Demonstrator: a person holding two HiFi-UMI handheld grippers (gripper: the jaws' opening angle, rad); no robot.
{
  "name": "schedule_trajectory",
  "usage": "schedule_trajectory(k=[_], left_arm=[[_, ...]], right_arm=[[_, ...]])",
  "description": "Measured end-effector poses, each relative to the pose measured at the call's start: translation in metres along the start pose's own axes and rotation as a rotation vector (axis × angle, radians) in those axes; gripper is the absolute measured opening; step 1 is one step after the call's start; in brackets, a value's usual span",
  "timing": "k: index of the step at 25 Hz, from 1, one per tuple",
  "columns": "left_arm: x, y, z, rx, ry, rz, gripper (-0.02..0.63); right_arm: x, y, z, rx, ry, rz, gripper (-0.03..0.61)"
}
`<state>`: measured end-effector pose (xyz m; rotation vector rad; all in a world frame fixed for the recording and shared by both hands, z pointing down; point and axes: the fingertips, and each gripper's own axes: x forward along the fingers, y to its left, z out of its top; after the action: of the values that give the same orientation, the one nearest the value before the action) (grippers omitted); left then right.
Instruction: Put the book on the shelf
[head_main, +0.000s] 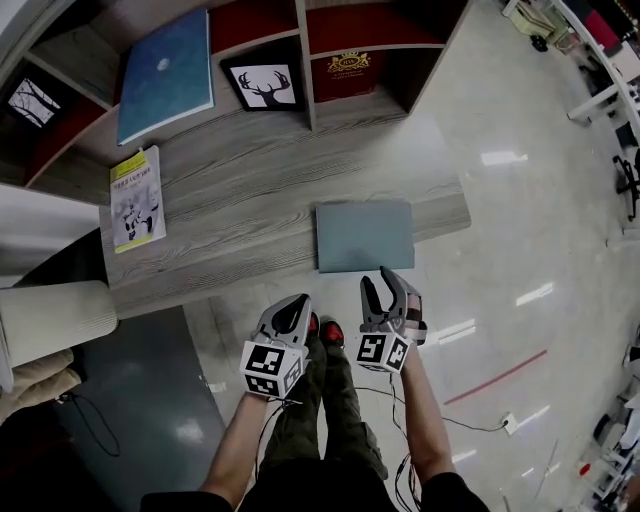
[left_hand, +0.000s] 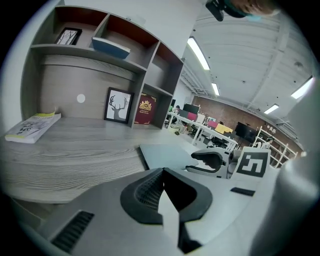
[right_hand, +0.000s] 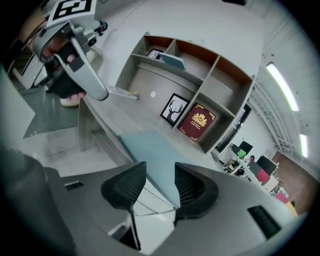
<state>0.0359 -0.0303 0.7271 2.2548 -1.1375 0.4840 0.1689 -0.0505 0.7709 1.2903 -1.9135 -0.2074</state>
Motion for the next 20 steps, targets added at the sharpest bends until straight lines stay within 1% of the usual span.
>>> schedule_trajectory(k=[2,4,6,9,15,20], left_arm=[[0.001,0.004,-0.001,-0.003,0.002,0.006,0.006],[0.001,0.009,-0.002,-0.008,0.005,0.015,0.008],[0.002,0.014,-0.004,-0.014,0.008,0.023,0.008],[0.004,0.020,-0.008,-0.023,0.011,0.033,0.008],[0.011,0.026,-0.015,-0.043,0.021,0.039,0.008],[0.016,0.029,-0.019,-0.051,0.031,0.043,0.008]], right_arm=[[0.007,0.004,-0.003,-0.046,0.014,0.006,0.195],[0.013,0.009,-0.008,-0.051,0.028,0.026,0.209],[0.019,0.015,-0.013,-0.054,0.042,0.044,0.245],[0.026,0.020,-0.017,-0.078,0.053,0.043,0.265],[0.039,0.019,-0.021,-0.097,0.067,0.019,0.270],[0.049,0.016,-0.020,-0.091,0.070,0.009,0.270]])
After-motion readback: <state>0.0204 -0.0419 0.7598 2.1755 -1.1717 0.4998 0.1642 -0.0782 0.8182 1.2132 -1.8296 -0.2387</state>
